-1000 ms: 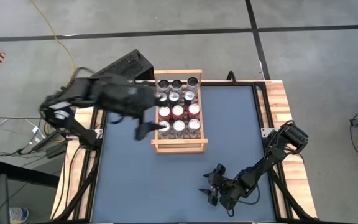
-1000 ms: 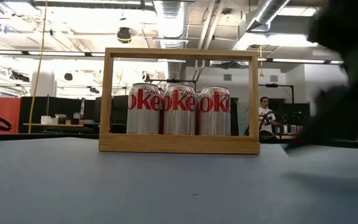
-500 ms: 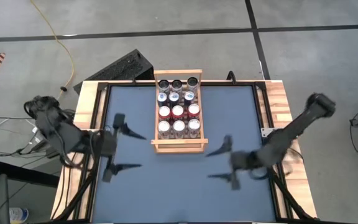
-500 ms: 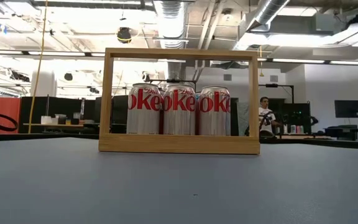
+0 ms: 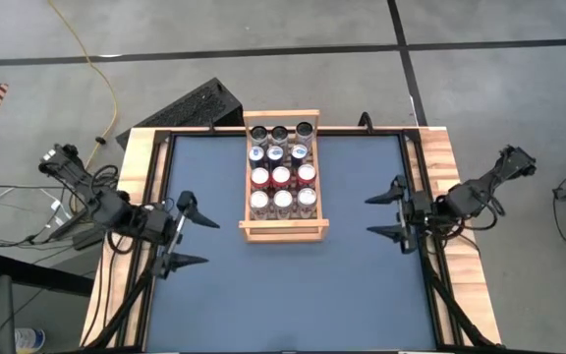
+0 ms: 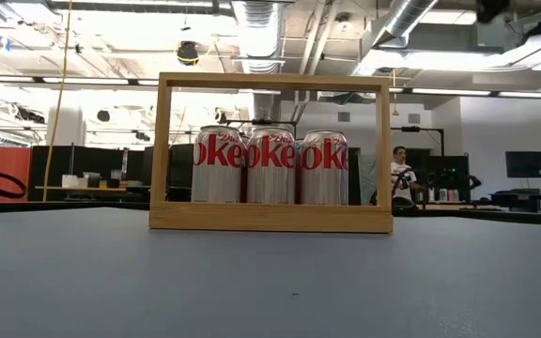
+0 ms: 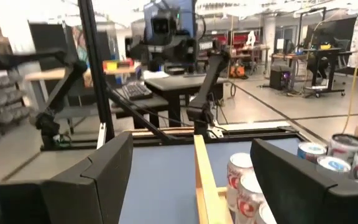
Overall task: Place canned beverage on shelf
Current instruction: Return to Home Position
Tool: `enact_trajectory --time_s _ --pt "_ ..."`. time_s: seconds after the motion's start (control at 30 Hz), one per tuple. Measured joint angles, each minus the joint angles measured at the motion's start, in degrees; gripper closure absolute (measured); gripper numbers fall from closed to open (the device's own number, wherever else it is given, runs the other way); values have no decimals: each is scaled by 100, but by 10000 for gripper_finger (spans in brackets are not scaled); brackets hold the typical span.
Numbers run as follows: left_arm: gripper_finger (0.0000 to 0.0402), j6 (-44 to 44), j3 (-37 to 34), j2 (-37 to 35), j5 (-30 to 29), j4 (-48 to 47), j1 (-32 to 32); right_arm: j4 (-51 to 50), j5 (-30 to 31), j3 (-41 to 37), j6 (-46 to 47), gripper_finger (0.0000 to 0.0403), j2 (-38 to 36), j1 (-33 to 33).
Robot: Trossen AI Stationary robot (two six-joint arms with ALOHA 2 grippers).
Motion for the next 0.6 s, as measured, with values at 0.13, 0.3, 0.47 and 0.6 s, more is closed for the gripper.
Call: enact_trajectory --time_s 0.13,0.3,0.47,0.6 --pt "53 -128 -830 -463 81 333 3 479 1 -854 110 86 -667 -25" --pt "53 -313 -1669 -707 204 1113 3 586 149 -1647 263 86 -1543 -23" --pt "53 -557 -2420 -771 139 1814 3 602 357 -2345 360 86 -2581 -25" --pt "53 -798 -2947 -779 -71 2449 3 663 393 -2808 497 86 -3159 -25"
